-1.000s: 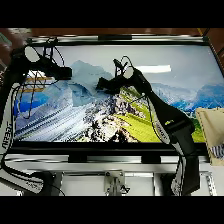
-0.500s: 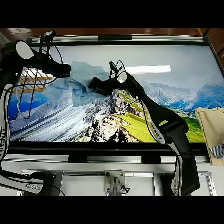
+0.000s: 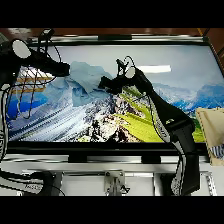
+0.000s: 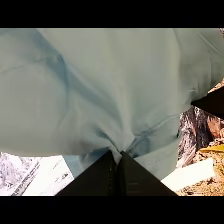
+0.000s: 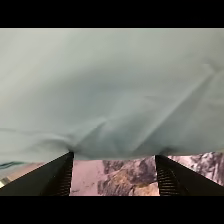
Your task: Fold the shirts.
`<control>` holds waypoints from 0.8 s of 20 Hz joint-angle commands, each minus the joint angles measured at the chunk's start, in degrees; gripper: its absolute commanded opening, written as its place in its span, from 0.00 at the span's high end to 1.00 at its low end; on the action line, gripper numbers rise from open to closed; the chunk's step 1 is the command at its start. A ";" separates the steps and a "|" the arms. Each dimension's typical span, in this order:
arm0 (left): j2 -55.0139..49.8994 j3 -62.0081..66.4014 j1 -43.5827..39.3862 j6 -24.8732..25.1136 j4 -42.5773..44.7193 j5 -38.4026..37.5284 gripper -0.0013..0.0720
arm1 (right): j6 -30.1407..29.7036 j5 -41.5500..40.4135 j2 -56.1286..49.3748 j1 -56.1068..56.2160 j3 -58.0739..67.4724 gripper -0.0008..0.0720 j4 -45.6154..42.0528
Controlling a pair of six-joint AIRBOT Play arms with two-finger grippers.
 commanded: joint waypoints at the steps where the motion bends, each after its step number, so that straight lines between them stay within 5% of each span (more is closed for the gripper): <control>1: 0.83 0.02 0.00 0.85 -2.78 0.17 0.91 | 1.03 -2.27 -1.38 0.28 0.02 0.13 -0.98; 2: 1.20 0.02 0.00 1.53 -3.87 0.13 0.91 | -0.13 -2.67 -1.33 0.61 0.04 0.25 -1.01; 5: 2.40 0.04 0.00 1.53 -4.70 0.09 0.91 | -1.88 -1.09 -0.13 0.59 0.04 0.84 3.87; 16: 13.75 0.04 -4.15 3.89 -5.18 0.20 0.91 | -7.63 9.51 17.59 0.59 0.04 0.88 -1.62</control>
